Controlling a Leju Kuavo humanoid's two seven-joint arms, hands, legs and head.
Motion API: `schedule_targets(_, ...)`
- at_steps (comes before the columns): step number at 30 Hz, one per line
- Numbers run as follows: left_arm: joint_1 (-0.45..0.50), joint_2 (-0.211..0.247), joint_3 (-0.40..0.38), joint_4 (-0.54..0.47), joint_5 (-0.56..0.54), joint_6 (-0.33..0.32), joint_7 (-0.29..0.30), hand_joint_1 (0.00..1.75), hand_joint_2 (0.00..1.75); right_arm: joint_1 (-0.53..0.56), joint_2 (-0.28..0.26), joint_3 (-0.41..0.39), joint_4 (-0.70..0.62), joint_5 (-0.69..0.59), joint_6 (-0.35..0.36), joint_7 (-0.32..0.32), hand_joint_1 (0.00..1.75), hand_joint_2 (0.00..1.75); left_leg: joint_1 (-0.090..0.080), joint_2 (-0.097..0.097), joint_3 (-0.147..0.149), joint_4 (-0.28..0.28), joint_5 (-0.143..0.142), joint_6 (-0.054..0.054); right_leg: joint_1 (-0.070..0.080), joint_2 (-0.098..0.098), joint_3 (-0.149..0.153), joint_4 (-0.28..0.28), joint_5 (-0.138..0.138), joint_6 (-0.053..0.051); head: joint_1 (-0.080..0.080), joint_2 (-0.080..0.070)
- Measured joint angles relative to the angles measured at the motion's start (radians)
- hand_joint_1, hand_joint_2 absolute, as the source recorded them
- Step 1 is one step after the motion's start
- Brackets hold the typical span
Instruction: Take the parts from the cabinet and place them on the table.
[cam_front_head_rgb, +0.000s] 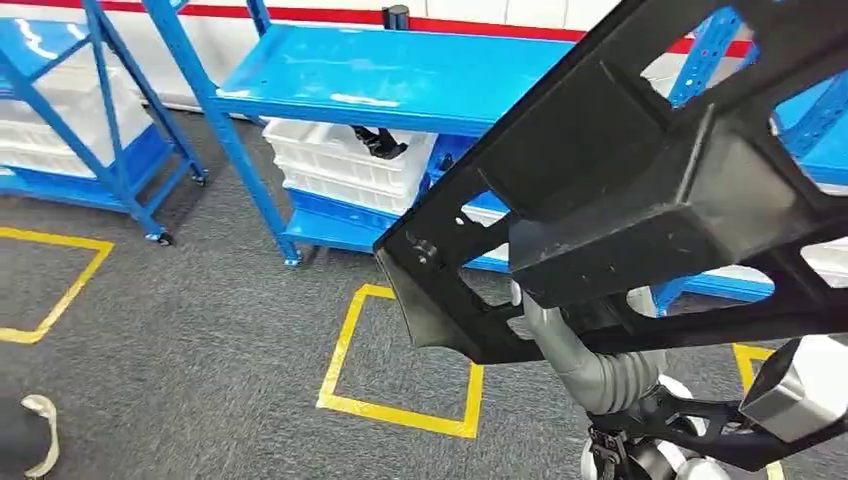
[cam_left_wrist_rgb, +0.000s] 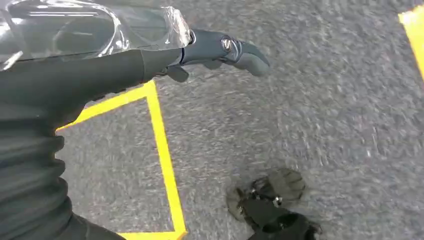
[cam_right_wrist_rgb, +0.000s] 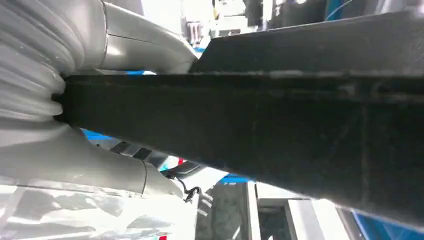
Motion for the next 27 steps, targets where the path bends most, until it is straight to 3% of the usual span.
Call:
schedule_targets(1, -0.002, 0.000, 0.000, 0.000, -0.003, 0.000, 0.002, 0.00, 1.75, 0.007, -0.001, 0.000, -0.003, 0.004, 0.000, 0.000, 1.75, 1.75, 0.005, 0.018, -0.058, 0.129, -0.060, -0.009, 0.002, -0.023, -0.001, 0.000, -0.001, -0.001, 0.000, 0.000)
schedule_targets(2, -0.002, 0.001, 0.000, 0.000, -0.004, 0.000, 0.005, 0.00, 1.75, 0.011, -0.001, 0.000, -0.003, 0.008, 0.000, -0.001, 1.75, 1.75, 0.007, 0.021, -0.092, 0.203, -0.089, -0.012, 0.003, -0.037, -0.003, 0.000, -0.001, 0.000, -0.001, 0.000)
schedule_targets(3, -0.001, 0.001, 0.000, 0.000, -0.006, 0.000, 0.005, 0.00, 1.75, 0.016, -0.001, 0.000, -0.003, 0.010, 0.000, -0.002, 1.75, 1.75, 0.008, 0.022, -0.108, 0.242, -0.098, -0.013, 0.003, -0.047, -0.004, 0.000, -0.001, 0.000, -0.001, 0.000)
schedule_targets(4, 0.000, 0.001, -0.001, 0.000, -0.008, 0.000, 0.005, 0.00, 1.75, 0.024, -0.002, 0.000, -0.008, 0.013, 0.001, -0.004, 1.75, 1.75, 0.010, 0.026, -0.100, 0.229, -0.082, -0.015, 0.003, -0.065, -0.005, 0.001, -0.001, 0.000, -0.001, 0.000)
schedule_targets(5, 0.001, 0.001, -0.002, 0.000, -0.009, 0.001, 0.005, 0.00, 1.75, 0.028, -0.002, -0.001, -0.012, 0.015, 0.001, -0.005, 1.75, 1.75, 0.010, 0.029, -0.072, 0.180, -0.057, -0.015, 0.003, -0.074, -0.004, 0.001, -0.001, 0.000, -0.001, 0.000)
schedule_targets(6, 0.000, 0.001, -0.002, 0.000, -0.009, 0.003, 0.005, 0.00, 1.75, 0.031, -0.002, -0.001, -0.017, 0.016, 0.002, -0.006, 1.75, 1.75, 0.010, 0.037, -0.017, 0.083, -0.015, -0.014, 0.003, -0.085, -0.003, 0.001, -0.002, 0.001, -0.001, 0.000)
schedule_targets(7, -0.002, 0.003, -0.003, 0.000, -0.007, 0.004, 0.005, 0.00, 1.75, 0.035, -0.002, -0.003, -0.023, 0.018, 0.002, -0.008, 1.75, 1.75, 0.007, 0.058, 0.060, -0.054, 0.035, -0.008, 0.003, -0.098, 0.000, 0.001, -0.003, 0.003, -0.001, 0.000)
schedule_targets(8, -0.004, 0.004, -0.003, 0.000, -0.006, 0.005, 0.005, 0.00, 1.75, 0.037, -0.002, -0.004, -0.028, 0.019, 0.003, -0.009, 1.75, 1.75, 0.003, 0.086, 0.097, -0.119, 0.048, -0.002, 0.004, -0.104, 0.003, 0.001, -0.004, 0.005, -0.001, 0.000)
schedule_targets(9, -0.005, 0.004, -0.003, 0.000, -0.002, 0.006, 0.002, 0.00, 1.75, 0.041, -0.002, -0.006, -0.032, 0.020, 0.004, -0.010, 1.75, 1.75, -0.006, 0.110, 0.095, -0.120, 0.046, 0.013, 0.008, -0.114, 0.009, -0.006, -0.003, 0.010, 0.002, 0.000)
schedule_targets(10, -0.008, 0.004, -0.004, 0.000, 0.005, 0.008, -0.004, 0.00, 1.75, 0.049, -0.003, -0.009, -0.037, 0.021, 0.007, -0.014, 1.75, 1.75, -0.009, 0.100, 0.094, -0.128, 0.047, 0.018, 0.005, -0.117, 0.009, -0.005, -0.004, 0.017, -0.005, 0.000)
schedule_targets(13, -0.007, 0.005, -0.003, 0.000, 0.018, 0.013, -0.019, 0.00, 1.75, 0.057, -0.003, -0.013, -0.040, 0.024, 0.014, -0.014, 1.75, 1.75, -0.011, 0.077, 0.085, -0.126, 0.049, 0.028, 0.005, -0.140, 0.014, -0.009, -0.003, 0.030, -0.005, 0.000)
schedule_targets(14, -0.006, 0.005, -0.003, 0.000, 0.023, 0.013, -0.025, 0.00, 1.75, 0.059, -0.003, -0.015, -0.045, 0.030, 0.016, -0.014, 1.75, 1.75, 0.003, 0.064, 0.095, -0.136, 0.059, 0.037, 0.002, -0.126, 0.012, -0.004, -0.012, 0.039, -0.005, 0.000)
schedule_targets(15, -0.006, 0.004, -0.003, 0.000, 0.028, 0.013, -0.032, 0.00, 1.75, 0.064, -0.005, -0.016, -0.046, 0.035, 0.018, -0.016, 1.75, 1.75, 0.003, 0.052, 0.096, -0.136, 0.061, 0.040, 0.000, -0.057, 0.003, 0.034, -0.039, 0.042, -0.004, 0.000)
schedule_targets(16, -0.008, 0.004, -0.003, 0.000, 0.034, 0.013, -0.035, 0.00, 1.75, 0.069, -0.004, -0.016, -0.050, 0.040, 0.018, -0.018, 1.75, 1.75, 0.002, 0.045, 0.095, -0.136, 0.061, 0.043, 0.001, -0.037, -0.020, 0.087, -0.072, 0.041, -0.002, 0.000)
schedule_targets(18, -0.010, 0.002, -0.003, 0.000, 0.052, 0.008, -0.044, 0.00, 1.75, 0.088, -0.005, -0.016, -0.051, 0.048, 0.015, -0.018, 1.75, 1.75, -0.001, 0.013, 0.093, -0.135, 0.065, 0.050, 0.001, -0.018, -0.117, 0.289, -0.161, 0.042, 0.002, 0.000)
schedule_targets(19, -0.008, 0.000, -0.003, 0.000, 0.057, 0.005, -0.045, 0.00, 1.75, 0.097, -0.005, -0.016, -0.051, 0.051, 0.013, -0.021, 1.75, 1.75, -0.002, 0.001, 0.093, -0.134, 0.065, 0.050, 0.001, -0.018, -0.143, 0.338, -0.170, 0.042, 0.002, 0.000)
schedule_targets(20, -0.004, 0.000, -0.003, 0.000, 0.060, 0.002, -0.046, 0.00, 1.75, 0.105, -0.004, -0.016, -0.051, 0.053, 0.010, -0.024, 1.75, 1.75, -0.002, -0.015, 0.093, -0.133, 0.064, 0.050, 0.001, -0.018, -0.152, 0.344, -0.158, 0.041, 0.002, 0.000)
schedule_targets(22, 0.002, 0.000, -0.003, 0.000, 0.058, 0.001, -0.045, 0.00, 1.75, 0.111, -0.003, -0.015, -0.051, 0.063, 0.008, -0.032, 1.75, 1.75, -0.001, -0.044, 0.094, -0.130, 0.064, 0.049, -0.001, -0.017, -0.102, 0.226, -0.080, 0.038, 0.002, 0.000)
schedule_targets(23, 0.003, 0.000, -0.003, 0.000, 0.056, -0.001, -0.036, 0.00, 1.75, 0.113, -0.003, -0.015, -0.051, 0.068, 0.006, -0.035, 1.75, 1.75, 0.000, -0.059, 0.095, -0.127, 0.063, 0.048, -0.002, -0.003, -0.054, 0.120, -0.027, 0.037, 0.003, 0.000)
schedule_targets(24, 0.004, 0.000, -0.003, 0.000, 0.052, -0.004, -0.031, 0.00, 1.75, 0.116, -0.003, -0.015, -0.051, 0.072, 0.003, -0.037, 1.75, 1.75, 0.002, -0.074, 0.092, -0.123, 0.062, 0.045, -0.007, 0.058, -0.010, 0.018, 0.009, 0.034, 0.004, 0.000)
schedule_targets(25, 0.004, 0.000, -0.003, 0.000, 0.051, -0.005, -0.027, 0.00, 1.75, 0.120, -0.003, -0.015, -0.052, 0.074, 0.002, -0.039, 1.75, 1.75, -0.005, -0.082, 0.085, -0.119, 0.060, 0.039, -0.004, 0.079, -0.004, 0.007, -0.003, 0.035, 0.004, 0.000)
schedule_targets(26, 0.006, 0.001, -0.003, 0.000, 0.050, -0.005, -0.019, 0.00, 1.75, 0.124, -0.002, -0.015, -0.055, 0.077, -0.002, -0.041, 1.75, 1.75, -0.002, -0.091, 0.078, -0.116, 0.061, 0.034, -0.006, 0.058, -0.008, 0.006, 0.001, 0.032, 0.005, 0.000)
schedule_targets(27, 0.010, 0.001, -0.003, 0.000, 0.050, -0.006, -0.016, 0.00, 1.75, 0.127, -0.002, -0.015, -0.055, 0.080, -0.005, -0.043, 1.75, 1.75, 0.002, -0.099, 0.075, -0.118, 0.062, 0.029, -0.001, 0.053, -0.010, 0.007, 0.000, 0.029, 0.004, 0.000)
